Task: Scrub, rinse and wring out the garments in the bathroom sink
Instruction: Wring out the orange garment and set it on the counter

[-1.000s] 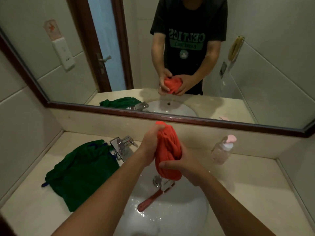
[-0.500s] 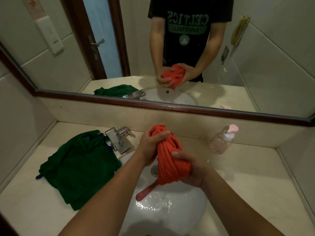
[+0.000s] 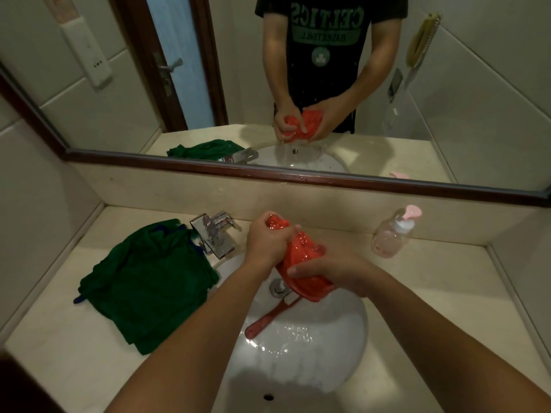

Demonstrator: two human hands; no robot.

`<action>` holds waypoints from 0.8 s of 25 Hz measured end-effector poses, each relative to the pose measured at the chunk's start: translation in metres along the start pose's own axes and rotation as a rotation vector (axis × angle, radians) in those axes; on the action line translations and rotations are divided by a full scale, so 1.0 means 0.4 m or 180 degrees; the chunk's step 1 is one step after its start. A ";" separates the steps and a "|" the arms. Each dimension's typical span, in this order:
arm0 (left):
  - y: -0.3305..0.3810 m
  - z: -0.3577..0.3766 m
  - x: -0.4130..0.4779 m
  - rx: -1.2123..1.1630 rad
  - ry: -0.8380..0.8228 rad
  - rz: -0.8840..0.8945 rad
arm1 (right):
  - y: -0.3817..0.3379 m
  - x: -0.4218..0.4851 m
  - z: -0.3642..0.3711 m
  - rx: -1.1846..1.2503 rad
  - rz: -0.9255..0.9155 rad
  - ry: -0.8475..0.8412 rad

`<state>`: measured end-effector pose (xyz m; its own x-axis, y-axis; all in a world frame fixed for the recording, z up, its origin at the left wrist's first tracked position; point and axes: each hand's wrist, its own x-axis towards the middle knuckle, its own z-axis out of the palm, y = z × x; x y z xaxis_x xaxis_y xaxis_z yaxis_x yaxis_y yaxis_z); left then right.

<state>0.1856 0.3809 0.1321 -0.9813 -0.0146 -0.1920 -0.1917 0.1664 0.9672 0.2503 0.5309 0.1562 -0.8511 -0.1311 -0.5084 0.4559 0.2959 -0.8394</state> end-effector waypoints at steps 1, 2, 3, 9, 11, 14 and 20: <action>-0.003 -0.003 0.000 0.0091 0.0037 -0.0005 | -0.005 0.005 0.006 -0.0249 -0.0018 0.0075; -0.007 -0.005 0.003 0.0176 0.0089 -0.0012 | -0.010 0.009 0.014 -0.0441 -0.0052 0.0136; -0.012 -0.008 0.005 0.0246 0.0148 -0.0015 | -0.009 0.017 0.021 -0.0596 -0.0067 0.0179; -0.021 -0.011 -0.005 0.0383 0.0388 -0.0188 | -0.028 0.010 0.060 -0.1397 -0.0352 0.0381; -0.023 -0.015 -0.005 0.0289 0.0448 -0.0196 | -0.020 0.002 0.061 -0.1359 -0.0354 0.0498; -0.021 -0.024 -0.015 0.0050 0.0539 -0.0092 | 0.010 -0.024 0.063 0.0660 -0.0142 0.0535; -0.015 -0.037 -0.031 -0.0423 -0.0007 -0.0385 | 0.016 -0.043 0.098 0.2448 0.0161 0.0392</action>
<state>0.1988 0.3653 0.1311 -0.9509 -0.0245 -0.3086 -0.3093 0.0319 0.9504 0.2781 0.4982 0.1519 -0.8267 -0.0156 -0.5624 0.5091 -0.4462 -0.7360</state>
